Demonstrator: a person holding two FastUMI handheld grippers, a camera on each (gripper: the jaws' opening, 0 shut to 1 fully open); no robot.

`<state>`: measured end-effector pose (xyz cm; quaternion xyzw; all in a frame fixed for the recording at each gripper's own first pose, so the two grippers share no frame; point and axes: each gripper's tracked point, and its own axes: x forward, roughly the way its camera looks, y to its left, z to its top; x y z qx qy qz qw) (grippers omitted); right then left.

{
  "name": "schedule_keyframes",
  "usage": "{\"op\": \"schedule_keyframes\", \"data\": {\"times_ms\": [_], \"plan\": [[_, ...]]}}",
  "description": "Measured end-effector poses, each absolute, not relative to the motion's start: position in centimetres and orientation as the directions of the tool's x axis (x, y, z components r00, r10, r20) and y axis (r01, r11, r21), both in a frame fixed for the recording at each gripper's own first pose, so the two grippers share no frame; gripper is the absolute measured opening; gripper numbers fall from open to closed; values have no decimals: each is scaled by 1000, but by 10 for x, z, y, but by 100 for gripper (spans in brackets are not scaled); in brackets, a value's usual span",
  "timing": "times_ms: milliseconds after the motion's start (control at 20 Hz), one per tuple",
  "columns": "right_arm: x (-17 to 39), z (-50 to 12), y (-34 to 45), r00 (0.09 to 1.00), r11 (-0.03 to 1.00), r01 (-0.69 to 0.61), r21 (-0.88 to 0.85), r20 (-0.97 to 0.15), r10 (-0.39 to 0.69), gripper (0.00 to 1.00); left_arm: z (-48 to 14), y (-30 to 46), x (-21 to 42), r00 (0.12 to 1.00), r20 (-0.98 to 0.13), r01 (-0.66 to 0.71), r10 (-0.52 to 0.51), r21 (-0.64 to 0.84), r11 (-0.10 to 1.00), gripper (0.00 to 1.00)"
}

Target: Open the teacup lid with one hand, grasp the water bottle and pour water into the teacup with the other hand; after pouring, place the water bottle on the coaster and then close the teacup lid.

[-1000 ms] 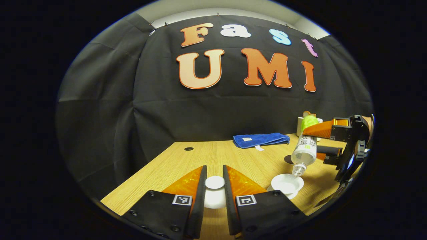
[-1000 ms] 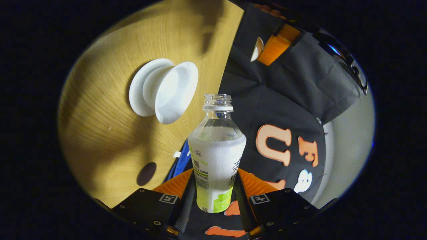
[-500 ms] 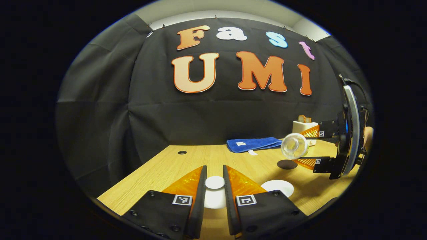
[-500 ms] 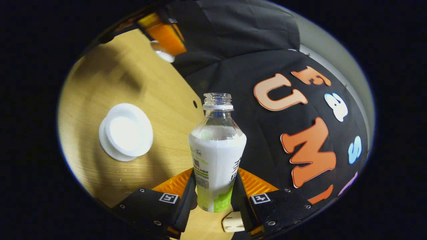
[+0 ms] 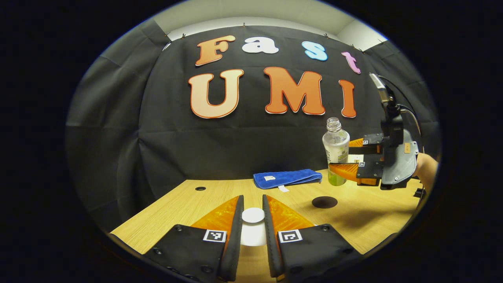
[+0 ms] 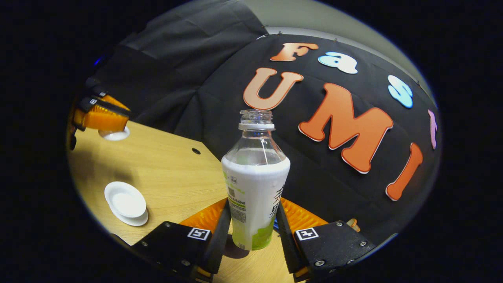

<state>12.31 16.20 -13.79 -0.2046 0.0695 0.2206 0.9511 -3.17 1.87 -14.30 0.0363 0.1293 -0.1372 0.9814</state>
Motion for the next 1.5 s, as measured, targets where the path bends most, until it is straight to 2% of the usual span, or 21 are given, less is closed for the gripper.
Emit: {"op": "schedule_keyframes", "data": {"times_ms": [200,350,600,1050,1200,1400,1500], "plan": [[134,-159,155,876,873,-460,-162,-242,417,64,-138,12,-33,938,-244,263,-246,37,964,34],[145,-181,148,878,893,-436,-115,-273,393,64,-139,9,-36,943,-240,245,-232,30,969,34],[155,-228,139,839,902,-430,37,-353,414,64,-148,6,-37,943,-252,230,-219,17,973,34],[160,-254,133,816,907,-393,153,-396,421,65,-162,-7,-31,929,-291,236,-229,-14,972,33],[161,-258,127,816,910,-377,173,-404,414,69,-169,-16,-29,920,-307,245,-243,-32,969,34],[151,-253,119,811,902,-378,208,-396,431,93,-182,-25,-29,907,-337,256,-252,-33,966,34],[146,-245,113,818,903,-374,213,-384,429,97,-192,-37,-30,899,-352,266,-261,-35,963,34]]}}
